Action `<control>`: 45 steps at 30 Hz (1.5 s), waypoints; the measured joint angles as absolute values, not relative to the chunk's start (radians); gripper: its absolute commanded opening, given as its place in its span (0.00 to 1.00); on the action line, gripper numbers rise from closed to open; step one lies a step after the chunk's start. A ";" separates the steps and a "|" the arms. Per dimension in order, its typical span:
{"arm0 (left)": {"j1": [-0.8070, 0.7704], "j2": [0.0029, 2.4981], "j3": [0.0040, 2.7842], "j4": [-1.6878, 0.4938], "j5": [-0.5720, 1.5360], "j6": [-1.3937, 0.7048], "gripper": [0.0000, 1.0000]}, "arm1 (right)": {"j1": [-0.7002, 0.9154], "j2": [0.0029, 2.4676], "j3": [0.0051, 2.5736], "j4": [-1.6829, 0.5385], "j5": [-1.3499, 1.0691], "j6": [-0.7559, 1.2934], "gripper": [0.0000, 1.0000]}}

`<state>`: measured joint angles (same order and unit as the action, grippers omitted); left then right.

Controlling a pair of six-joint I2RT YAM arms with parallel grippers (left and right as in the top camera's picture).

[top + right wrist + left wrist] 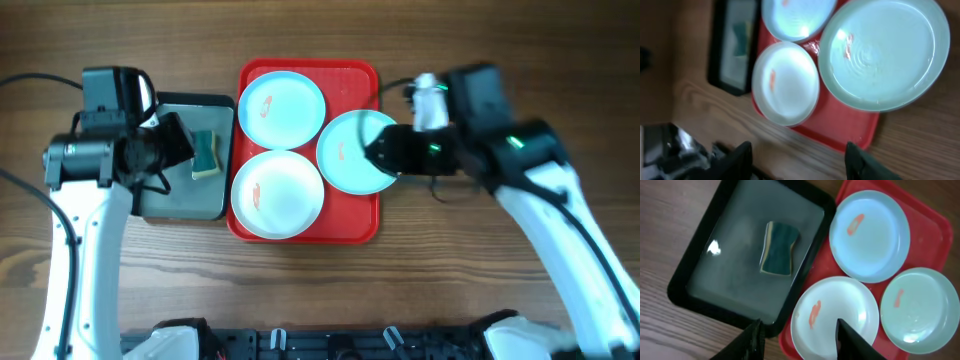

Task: Clean dirty plates on tray and stack at the side
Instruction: 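Move the right gripper to the teal plate rim and left gripper over sponge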

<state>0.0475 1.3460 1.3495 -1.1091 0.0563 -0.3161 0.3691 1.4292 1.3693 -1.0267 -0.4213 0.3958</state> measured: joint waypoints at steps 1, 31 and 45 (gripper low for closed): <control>0.047 1.370 1.379 -1.139 0.052 -0.316 0.41 | 0.386 1.481 1.407 -1.059 -0.397 0.396 0.62; 0.047 1.588 1.448 -1.171 0.049 -0.302 0.49 | 0.678 1.796 1.413 -0.877 -0.139 0.487 0.40; 0.047 1.588 1.433 -1.148 0.049 -0.302 0.52 | 0.677 1.977 1.408 -0.842 -0.207 0.561 0.29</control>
<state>0.0475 1.5879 1.4330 -1.1477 0.0486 -0.3016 0.6773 1.9770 1.4082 -0.8421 -0.2070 0.5610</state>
